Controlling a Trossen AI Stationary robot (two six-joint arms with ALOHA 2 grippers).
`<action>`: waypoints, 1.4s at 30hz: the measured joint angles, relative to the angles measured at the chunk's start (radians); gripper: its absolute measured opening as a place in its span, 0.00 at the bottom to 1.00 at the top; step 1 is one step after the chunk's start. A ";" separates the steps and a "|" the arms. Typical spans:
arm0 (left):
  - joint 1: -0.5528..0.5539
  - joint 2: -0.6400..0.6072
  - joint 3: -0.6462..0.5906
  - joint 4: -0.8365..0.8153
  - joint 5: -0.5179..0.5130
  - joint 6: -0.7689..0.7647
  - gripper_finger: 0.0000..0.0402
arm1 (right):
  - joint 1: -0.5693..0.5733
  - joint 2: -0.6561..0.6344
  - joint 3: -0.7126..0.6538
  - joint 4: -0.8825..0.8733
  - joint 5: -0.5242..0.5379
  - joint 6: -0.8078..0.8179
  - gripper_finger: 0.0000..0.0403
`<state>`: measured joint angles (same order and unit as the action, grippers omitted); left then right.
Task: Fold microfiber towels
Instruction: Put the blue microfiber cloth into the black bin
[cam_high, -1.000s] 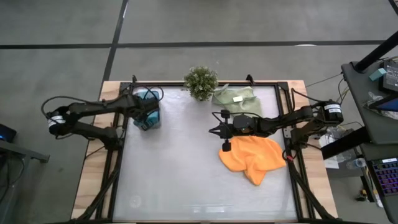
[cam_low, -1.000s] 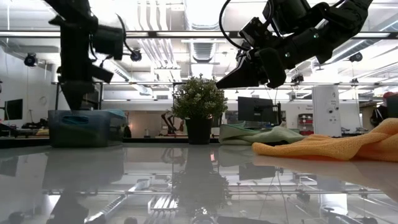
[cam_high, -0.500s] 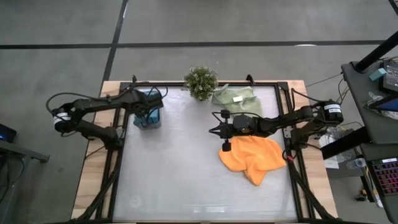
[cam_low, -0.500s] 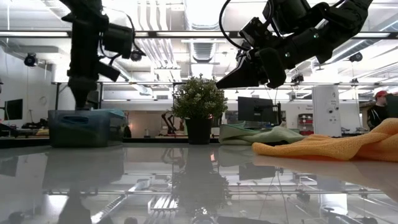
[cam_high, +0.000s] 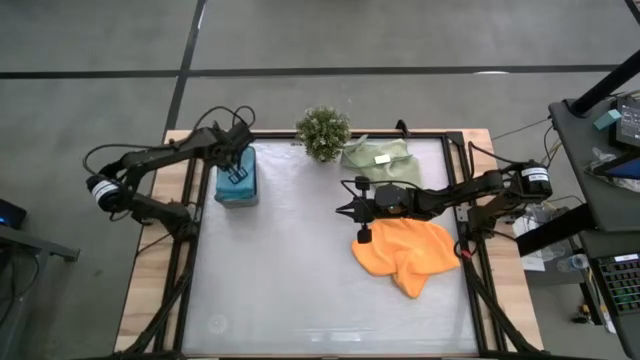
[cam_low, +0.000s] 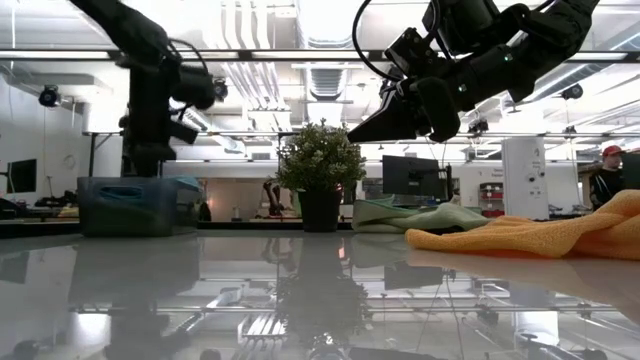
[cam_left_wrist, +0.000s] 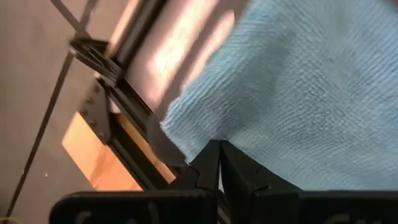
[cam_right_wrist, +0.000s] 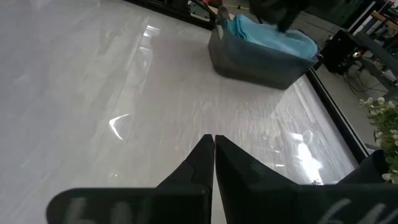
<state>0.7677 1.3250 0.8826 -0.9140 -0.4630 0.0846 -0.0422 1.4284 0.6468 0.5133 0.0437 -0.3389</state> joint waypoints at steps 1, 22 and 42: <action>0.000 0.010 -0.013 0.000 0.001 -0.003 0.00 | 0.000 0.000 0.000 0.000 0.000 0.000 0.02; -0.005 0.041 0.079 0.137 0.191 0.007 0.00 | 0.000 0.000 0.000 -0.005 0.000 -0.003 0.02; -0.002 -0.103 0.055 0.032 0.203 0.027 0.00 | -0.050 0.000 0.187 -0.189 0.000 -0.020 0.02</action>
<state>0.7658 1.2224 0.9380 -0.8823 -0.2605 0.1118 -0.0923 1.4288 0.8337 0.3247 0.0438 -0.3593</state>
